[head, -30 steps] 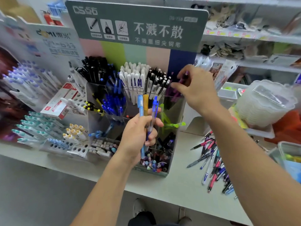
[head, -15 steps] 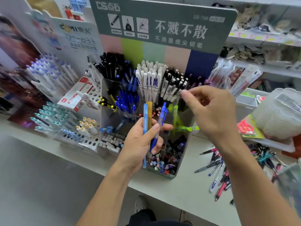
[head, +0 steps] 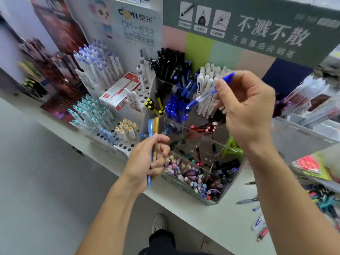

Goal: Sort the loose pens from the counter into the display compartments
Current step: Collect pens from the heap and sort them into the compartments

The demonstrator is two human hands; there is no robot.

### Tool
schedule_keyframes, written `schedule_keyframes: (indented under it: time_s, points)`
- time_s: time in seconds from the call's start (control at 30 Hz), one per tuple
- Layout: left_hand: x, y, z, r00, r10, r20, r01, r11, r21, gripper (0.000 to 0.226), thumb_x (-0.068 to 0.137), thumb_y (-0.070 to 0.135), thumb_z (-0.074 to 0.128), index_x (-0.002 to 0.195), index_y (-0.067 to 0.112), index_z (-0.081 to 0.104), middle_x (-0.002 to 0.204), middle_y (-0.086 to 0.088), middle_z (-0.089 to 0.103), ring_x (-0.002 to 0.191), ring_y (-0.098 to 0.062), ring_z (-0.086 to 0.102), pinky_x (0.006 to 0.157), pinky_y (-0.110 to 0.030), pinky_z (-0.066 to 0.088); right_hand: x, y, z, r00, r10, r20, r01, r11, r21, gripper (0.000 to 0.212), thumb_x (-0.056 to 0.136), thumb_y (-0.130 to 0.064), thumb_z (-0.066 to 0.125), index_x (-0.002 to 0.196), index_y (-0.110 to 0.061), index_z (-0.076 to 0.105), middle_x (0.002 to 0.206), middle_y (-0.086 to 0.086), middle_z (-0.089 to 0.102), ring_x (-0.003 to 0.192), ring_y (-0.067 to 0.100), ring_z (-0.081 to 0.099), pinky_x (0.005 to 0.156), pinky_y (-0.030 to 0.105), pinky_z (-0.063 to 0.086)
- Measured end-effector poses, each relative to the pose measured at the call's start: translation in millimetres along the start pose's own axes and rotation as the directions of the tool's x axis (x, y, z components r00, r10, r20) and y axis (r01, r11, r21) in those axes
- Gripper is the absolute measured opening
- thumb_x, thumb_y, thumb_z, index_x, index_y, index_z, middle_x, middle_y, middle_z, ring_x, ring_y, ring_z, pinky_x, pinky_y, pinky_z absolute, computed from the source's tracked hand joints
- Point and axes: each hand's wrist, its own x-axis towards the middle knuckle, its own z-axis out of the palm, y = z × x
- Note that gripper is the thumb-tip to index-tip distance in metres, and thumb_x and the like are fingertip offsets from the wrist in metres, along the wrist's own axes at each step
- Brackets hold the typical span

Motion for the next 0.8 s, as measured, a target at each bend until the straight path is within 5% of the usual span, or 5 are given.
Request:
schedule_keyframes:
  time_s: [0.13, 0.27, 0.57, 0.8]
  points:
    - [0.0, -4.2, -8.1, 0.994, -0.065, 0.082, 0.072, 0.994, -0.082, 0.028, 0.105, 0.024, 0.031, 0.110, 0.007, 0.053, 0.065, -0.008, 0.048, 0.036, -0.005, 0.024, 0.031, -0.013, 0.017, 5.0, 27.5, 33.8, 0.970, -0.039, 0.240, 0.138, 0.902, -0.408, 0.008, 0.094, -0.021, 0.070, 0.095, -0.013, 0.070, 0.081, -0.003, 0.066, 0.071, 0.014, 0.062, 0.072, 0.034, 0.055]
    - [2.5, -9.2, -11.0, 0.991, -0.049, 0.128, 0.067, 0.988, -0.138, 0.011, 0.106, 0.020, 0.032, 0.100, 0.014, 0.039, 0.068, -0.009, 0.049, 0.036, -0.005, 0.026, 0.030, -0.013, 0.021, 5.5, 35.4, 51.3, 0.953, 0.050, 0.300, 0.095, 0.887, -0.451, 0.010, 0.092, -0.018, 0.073, 0.098, -0.016, 0.065, 0.076, -0.008, 0.064, 0.070, 0.009, 0.061, 0.072, 0.033, 0.057]
    - [7.6, -15.6, -12.0, 0.996, 0.090, 0.028, -0.093, 0.983, 0.160, 0.015, 0.106, 0.017, 0.045, 0.111, 0.006, 0.055, 0.074, -0.001, 0.057, 0.046, -0.008, 0.036, 0.037, -0.016, 0.030, 12.4, 42.3, 58.5, 0.896, 0.264, 0.357, 0.036, 0.758, -0.651, 0.026, 0.093, -0.033, 0.072, 0.074, -0.017, 0.066, 0.072, 0.002, 0.064, 0.072, 0.023, 0.062, 0.069, 0.034, 0.051]
    - [11.6, -22.1, -3.0, 0.986, 0.166, -0.017, -0.157, 0.957, 0.244, 0.011, 0.101, 0.019, 0.055, 0.108, 0.014, 0.062, 0.074, -0.002, 0.062, 0.051, -0.011, 0.048, 0.042, -0.019, 0.037, 16.3, 43.8, 68.5, 0.845, 0.350, 0.404, 0.050, 0.701, -0.711, 0.011, 0.088, -0.022, 0.066, 0.081, -0.014, 0.071, 0.074, 0.003, 0.069, 0.068, 0.023, 0.066, 0.067, 0.041, 0.060]
